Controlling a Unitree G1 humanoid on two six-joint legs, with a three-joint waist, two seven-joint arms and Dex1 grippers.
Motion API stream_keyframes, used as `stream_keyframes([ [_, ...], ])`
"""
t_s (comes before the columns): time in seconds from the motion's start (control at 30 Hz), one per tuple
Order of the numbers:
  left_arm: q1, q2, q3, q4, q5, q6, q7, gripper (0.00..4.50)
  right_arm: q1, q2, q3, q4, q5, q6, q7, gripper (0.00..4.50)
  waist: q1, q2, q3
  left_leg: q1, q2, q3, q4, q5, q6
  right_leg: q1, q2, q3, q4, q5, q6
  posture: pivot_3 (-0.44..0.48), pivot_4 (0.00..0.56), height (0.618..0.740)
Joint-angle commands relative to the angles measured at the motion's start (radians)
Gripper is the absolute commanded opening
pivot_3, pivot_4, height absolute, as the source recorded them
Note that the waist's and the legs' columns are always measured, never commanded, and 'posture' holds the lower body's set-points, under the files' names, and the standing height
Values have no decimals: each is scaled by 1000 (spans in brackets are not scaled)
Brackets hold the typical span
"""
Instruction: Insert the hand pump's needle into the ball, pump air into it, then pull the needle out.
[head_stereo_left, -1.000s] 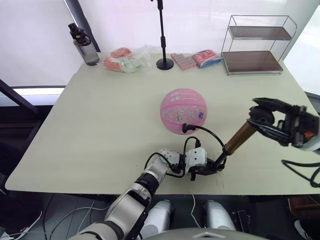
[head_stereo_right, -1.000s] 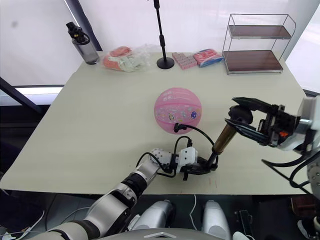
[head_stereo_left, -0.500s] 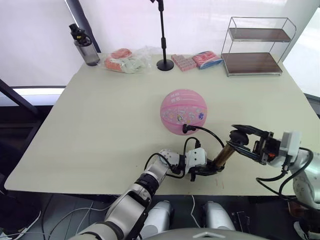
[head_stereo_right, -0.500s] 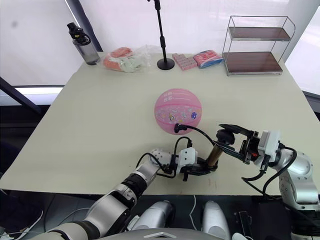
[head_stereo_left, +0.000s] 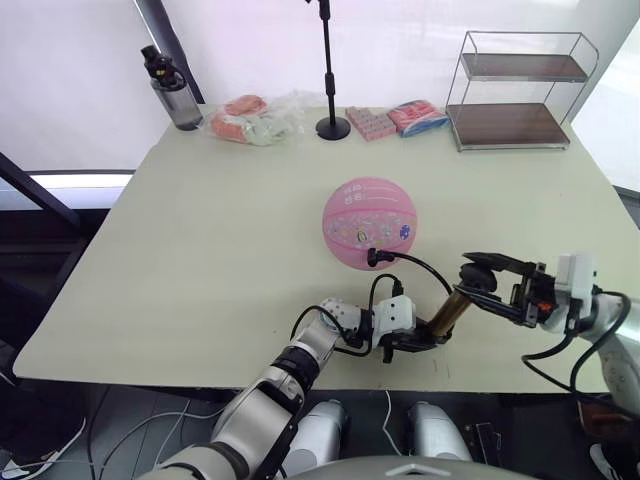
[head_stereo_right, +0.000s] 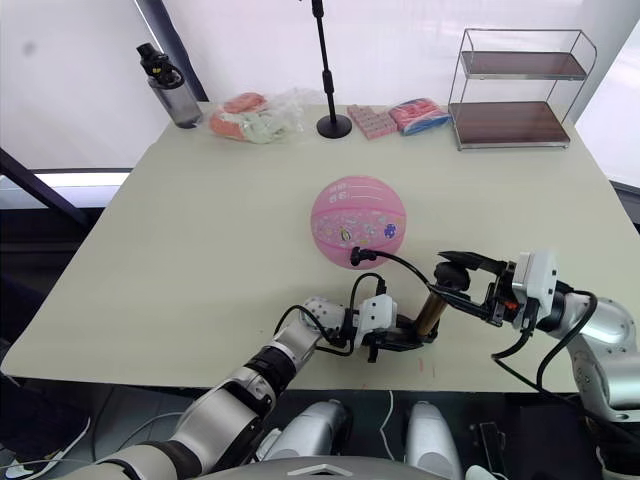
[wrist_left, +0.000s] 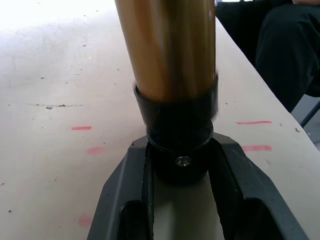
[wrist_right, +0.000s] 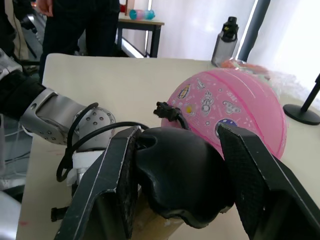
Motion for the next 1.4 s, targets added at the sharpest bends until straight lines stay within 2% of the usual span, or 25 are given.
stream_keyframes([
  [0.03,21,22,-25,70,49,17,7,1088,-63,-26,-105,-94,160,76,-36,2103,0,1,1,0,0,0,0,0,0,0,0,0,0,0,0,0,150,736],
  [0.37,21,24,-28,73,49,6,-2,1088,-163,-175,-300,-178,395,310,-99,2103,0,3,5,-2,-1,0,1,0,0,-1,-2,0,0,0,0,0,150,736],
  [0.6,25,28,-29,69,50,5,-7,1088,-244,-209,-312,-194,449,390,-122,2103,0,2,6,-5,-1,0,1,0,0,-4,-2,-1,0,0,0,0,150,736],
  [0.8,27,28,-28,65,50,7,-9,1088,-166,-152,-226,-194,278,312,-62,2103,0,2,5,-11,-1,0,2,3,-4,-10,-2,-1,1,1,0,0,150,736],
  [0.9,28,28,-26,61,49,12,-8,1088,-107,-82,-159,-178,173,224,-40,2103,-3,3,2,-11,-1,1,2,3,-4,-10,-2,-1,2,1,0,0,150,736],
  [0.93,29,28,-26,60,49,13,-7,1088,-85,-66,-134,-168,140,194,-23,2103,-3,0,-2,-11,-1,1,2,3,-4,-10,-2,0,2,1,0,0,150,736],
  [1.07,28,27,-26,56,50,16,-6,1088,-38,-25,-62,-112,36,93,21,2103,-5,0,-3,-8,0,2,2,3,-4,-9,0,0,2,1,0,0,150,736],
  [1.2,30,27,-26,52,51,21,0,1088,22,27,-2,-41,-53,-16,38,2103,-4,-2,-3,3,1,1,1,0,0,1,0,0,1,0,0,0,150,736],
  [1.4,32,27,-25,50,50,24,1,1088,87,111,93,50,-153,-155,36,2103,-4,-4,-6,4,1,1,0,0,0,2,1,0,1,0,0,0,150,736],
])
